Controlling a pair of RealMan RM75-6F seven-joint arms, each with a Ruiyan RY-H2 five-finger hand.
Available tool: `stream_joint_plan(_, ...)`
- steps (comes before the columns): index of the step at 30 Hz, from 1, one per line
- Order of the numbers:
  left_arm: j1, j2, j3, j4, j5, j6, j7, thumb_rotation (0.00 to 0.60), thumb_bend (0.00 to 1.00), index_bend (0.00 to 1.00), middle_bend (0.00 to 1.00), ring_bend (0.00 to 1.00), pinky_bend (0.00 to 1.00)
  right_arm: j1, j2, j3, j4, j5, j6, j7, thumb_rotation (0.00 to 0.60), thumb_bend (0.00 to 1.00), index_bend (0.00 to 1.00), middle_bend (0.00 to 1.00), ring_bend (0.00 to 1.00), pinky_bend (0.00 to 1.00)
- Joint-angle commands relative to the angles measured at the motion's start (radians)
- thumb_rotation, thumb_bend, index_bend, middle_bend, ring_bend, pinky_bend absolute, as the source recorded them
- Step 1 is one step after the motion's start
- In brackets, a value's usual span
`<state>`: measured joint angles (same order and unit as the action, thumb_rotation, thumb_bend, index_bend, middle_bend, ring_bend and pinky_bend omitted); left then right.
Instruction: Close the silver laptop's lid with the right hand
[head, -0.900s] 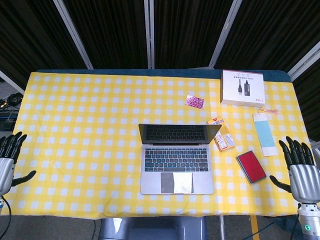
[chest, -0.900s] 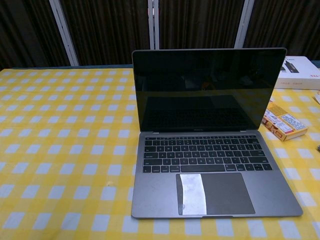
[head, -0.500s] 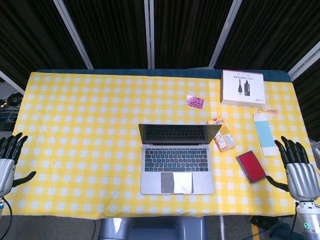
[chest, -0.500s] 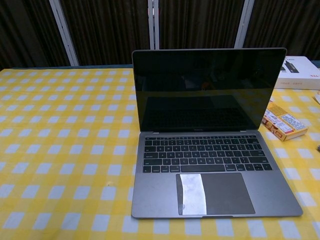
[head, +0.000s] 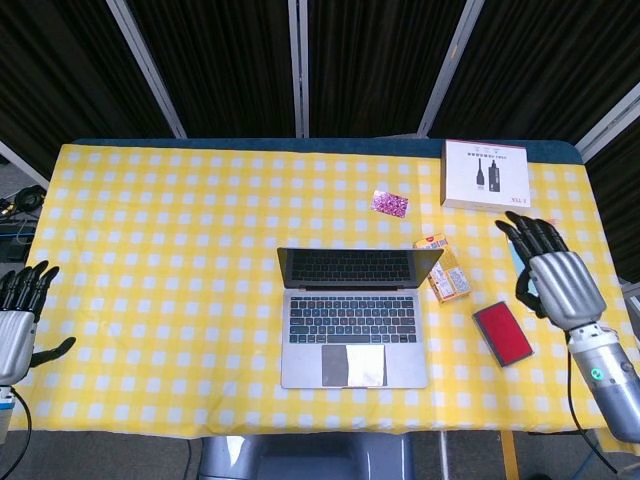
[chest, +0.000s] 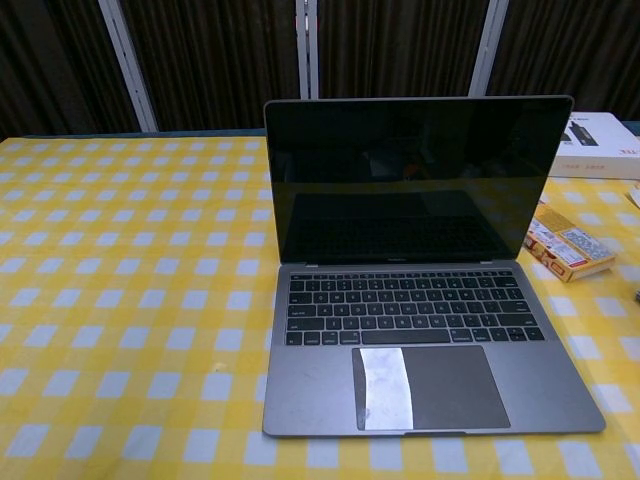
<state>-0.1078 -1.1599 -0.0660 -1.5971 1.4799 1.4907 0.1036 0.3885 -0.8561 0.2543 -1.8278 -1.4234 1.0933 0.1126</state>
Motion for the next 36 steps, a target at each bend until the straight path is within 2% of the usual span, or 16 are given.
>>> stream_joint_plan(1,-0.003,-0.002,-0.002,-0.001,-0.001,-0.003,0.003,0.600,0.00,0.00,0.00,0.00,0.00,0.156,0.062,0.060,-0.043,0.079,-0.200,0.026,0.600,1.00,0.01,0.04,0.00,0.00)
stream_joint_plan(9,-0.003,-0.012,0.002,0.006,0.000,-0.001,0.028,0.600,0.00,0.00,0.00,0.00,0.00,0.299,0.027,0.079,-0.046,0.240,-0.373,-0.011,0.600,1.00,0.05,0.09,0.00,0.02)
stream_joint_plan(13,-0.003,-0.013,0.003,0.007,-0.001,-0.001,0.028,0.600,0.00,0.00,0.00,0.00,0.00,0.337,0.007,0.079,-0.048,0.295,-0.405,-0.014,0.600,1.00,0.09,0.14,0.05,0.10)
stream_joint_plan(16,-0.003,-0.011,0.004,0.004,0.002,0.001,0.027,0.600,0.00,0.00,0.00,0.00,0.00,0.363,-0.007,0.064,-0.045,0.327,-0.430,-0.041,0.600,1.00,0.10,0.15,0.07,0.12)
stream_joint_plan(23,-0.002,-0.010,0.005,0.002,0.004,0.001,0.025,0.600,0.00,0.00,0.00,0.00,0.00,0.411,-0.042,0.028,-0.037,0.401,-0.457,-0.114,0.600,1.00,0.13,0.18,0.09,0.12)
stream_joint_plan(36,-0.003,-0.007,0.007,0.004,0.001,-0.005,0.017,0.600,0.00,0.00,0.00,0.00,0.00,0.474,-0.089,-0.021,-0.061,0.514,-0.434,-0.198,0.600,1.00,0.23,0.27,0.16,0.14)
